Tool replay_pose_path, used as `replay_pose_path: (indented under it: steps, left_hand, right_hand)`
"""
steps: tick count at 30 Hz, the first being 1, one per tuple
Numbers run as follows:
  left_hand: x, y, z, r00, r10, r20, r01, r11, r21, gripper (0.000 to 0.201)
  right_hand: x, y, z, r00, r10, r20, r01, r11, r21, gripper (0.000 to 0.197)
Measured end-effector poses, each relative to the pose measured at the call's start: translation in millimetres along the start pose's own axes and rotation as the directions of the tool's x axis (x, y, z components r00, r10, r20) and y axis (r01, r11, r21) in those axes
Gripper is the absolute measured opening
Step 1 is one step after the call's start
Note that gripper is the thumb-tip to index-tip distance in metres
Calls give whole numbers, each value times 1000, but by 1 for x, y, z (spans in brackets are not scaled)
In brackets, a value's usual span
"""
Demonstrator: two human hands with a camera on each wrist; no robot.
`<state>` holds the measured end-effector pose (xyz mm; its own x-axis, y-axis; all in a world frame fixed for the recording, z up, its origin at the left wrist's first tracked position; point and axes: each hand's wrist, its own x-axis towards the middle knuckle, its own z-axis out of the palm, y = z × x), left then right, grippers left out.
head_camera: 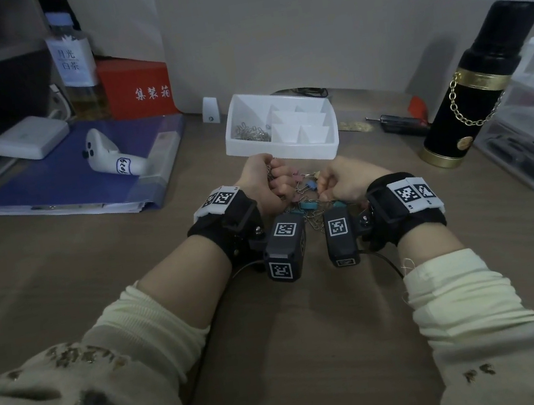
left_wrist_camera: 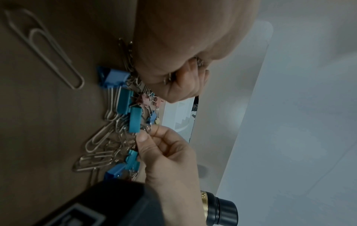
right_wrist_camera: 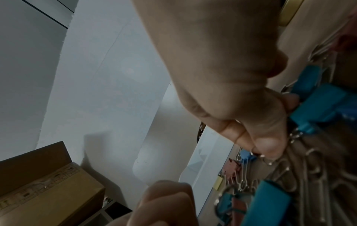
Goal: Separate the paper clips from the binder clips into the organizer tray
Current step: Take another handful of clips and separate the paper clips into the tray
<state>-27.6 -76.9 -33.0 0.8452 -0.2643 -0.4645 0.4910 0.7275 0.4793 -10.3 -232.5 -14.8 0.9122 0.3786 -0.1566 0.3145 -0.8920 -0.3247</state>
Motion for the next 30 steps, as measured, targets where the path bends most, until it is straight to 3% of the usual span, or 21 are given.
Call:
replay_pose_path:
  steps: [6,17,24,30]
  left_hand:
    - [0,1,-1,1000,-10,-4,10,1000,-7,54]
    - [1,0,1,1000,5,-22,-4,999,38,40]
    - [3,0,1,999,-7,-38,10,997,71,35]
    - [7,-3,2,996,-88,20,86,993,86,29]
  right_hand:
    - [1,-1,2,999,18,-28,-19,999,-40,8]
    - [4,-10,-11,971,-53,-232,52,999,-11,6]
    - [3,-18,-15,899,-147,-411,209,972,110,5]
    - [0,-34,-11,868,-199,-455,325,920,217,6]
